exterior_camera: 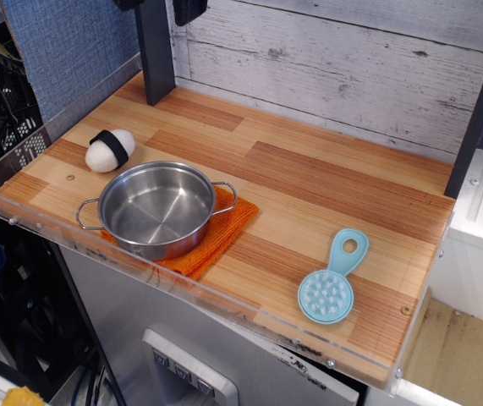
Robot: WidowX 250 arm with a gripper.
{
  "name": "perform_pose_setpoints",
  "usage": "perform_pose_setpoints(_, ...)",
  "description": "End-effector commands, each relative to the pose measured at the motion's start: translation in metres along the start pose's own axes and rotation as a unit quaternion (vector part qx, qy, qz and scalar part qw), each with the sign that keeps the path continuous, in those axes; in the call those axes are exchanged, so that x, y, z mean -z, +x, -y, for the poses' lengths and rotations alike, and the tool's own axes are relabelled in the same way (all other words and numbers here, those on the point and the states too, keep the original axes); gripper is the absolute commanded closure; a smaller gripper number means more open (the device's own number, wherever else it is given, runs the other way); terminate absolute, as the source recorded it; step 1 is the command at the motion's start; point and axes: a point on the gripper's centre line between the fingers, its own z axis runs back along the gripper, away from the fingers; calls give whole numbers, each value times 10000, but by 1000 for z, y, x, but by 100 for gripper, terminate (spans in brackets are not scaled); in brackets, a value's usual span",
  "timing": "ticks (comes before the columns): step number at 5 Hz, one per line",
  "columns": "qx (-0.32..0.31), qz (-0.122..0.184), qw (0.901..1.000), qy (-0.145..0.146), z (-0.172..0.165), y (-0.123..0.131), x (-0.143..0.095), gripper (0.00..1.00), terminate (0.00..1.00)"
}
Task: Put the white object in the pot
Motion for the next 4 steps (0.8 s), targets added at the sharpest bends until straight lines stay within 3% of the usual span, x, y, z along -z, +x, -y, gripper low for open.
perform_pose_setpoints(1, 0, 0, 10000, 0, 0, 0, 0, 0, 0)
perform_pose_setpoints(2, -175, -24, 9998, 76, -9, -7, 2, 0, 0)
perform_pose_setpoints(4, 46, -49, 9995, 305, -69, -33, 24, 0, 0)
